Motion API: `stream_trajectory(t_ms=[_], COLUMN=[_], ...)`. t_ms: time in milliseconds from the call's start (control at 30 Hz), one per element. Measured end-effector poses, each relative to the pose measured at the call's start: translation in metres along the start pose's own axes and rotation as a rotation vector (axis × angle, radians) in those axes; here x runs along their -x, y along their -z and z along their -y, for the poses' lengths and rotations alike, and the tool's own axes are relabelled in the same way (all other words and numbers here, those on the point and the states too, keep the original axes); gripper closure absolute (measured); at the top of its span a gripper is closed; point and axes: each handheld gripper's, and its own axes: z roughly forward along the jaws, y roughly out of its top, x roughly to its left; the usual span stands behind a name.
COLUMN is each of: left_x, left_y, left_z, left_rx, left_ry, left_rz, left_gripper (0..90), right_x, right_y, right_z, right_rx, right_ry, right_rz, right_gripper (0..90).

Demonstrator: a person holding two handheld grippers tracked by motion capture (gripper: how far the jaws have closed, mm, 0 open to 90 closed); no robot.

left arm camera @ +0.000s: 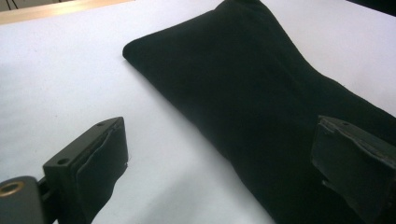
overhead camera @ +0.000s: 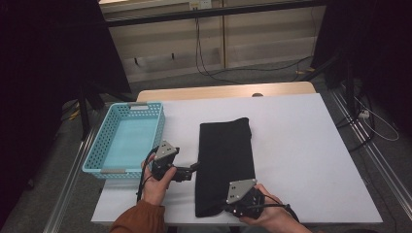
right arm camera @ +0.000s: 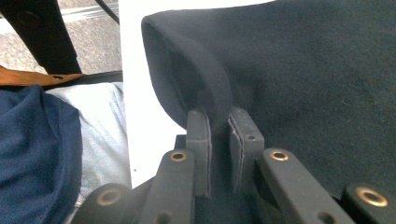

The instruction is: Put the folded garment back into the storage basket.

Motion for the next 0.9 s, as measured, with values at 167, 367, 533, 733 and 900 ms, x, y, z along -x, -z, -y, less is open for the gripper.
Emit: stream_trajectory(t_ms=[167,367,533,733,900], left_x=[-0.002,-0.009,-0.006,-0.009,-0.016], left_y=[-0.003,-0.008,-0.014,-0.024,-0.029], left_z=[-0.003,-0.012,-0.024,-0.033,-0.035], left_rx=[0.005,0.060,0.054,0.042,0.036], left_ry=[0.008,0.027,-0.008,-0.005,0.009], left_rz=[-0.004,0.027,0.034,0.018,0.009], left_gripper=[5.2,9.6,10.3,9.3,8.1], right_x=[0.002,0.005,0.005,0.006,0.006], right_y=[0.000,0.000,0.000,0.000,0.000], right_z=[0.000,0.001,0.001,0.001,0.001], right_rx=[0.001,0.011,0.010,0.009,0.011], right_ry=[-0.019,-0.033,-0.036,-0.042,-0.051], right_rz=[-0.008,-0.035,-0.033,-0.037,-0.042], right_gripper=[81.7,81.7,81.7,81.7,81.7])
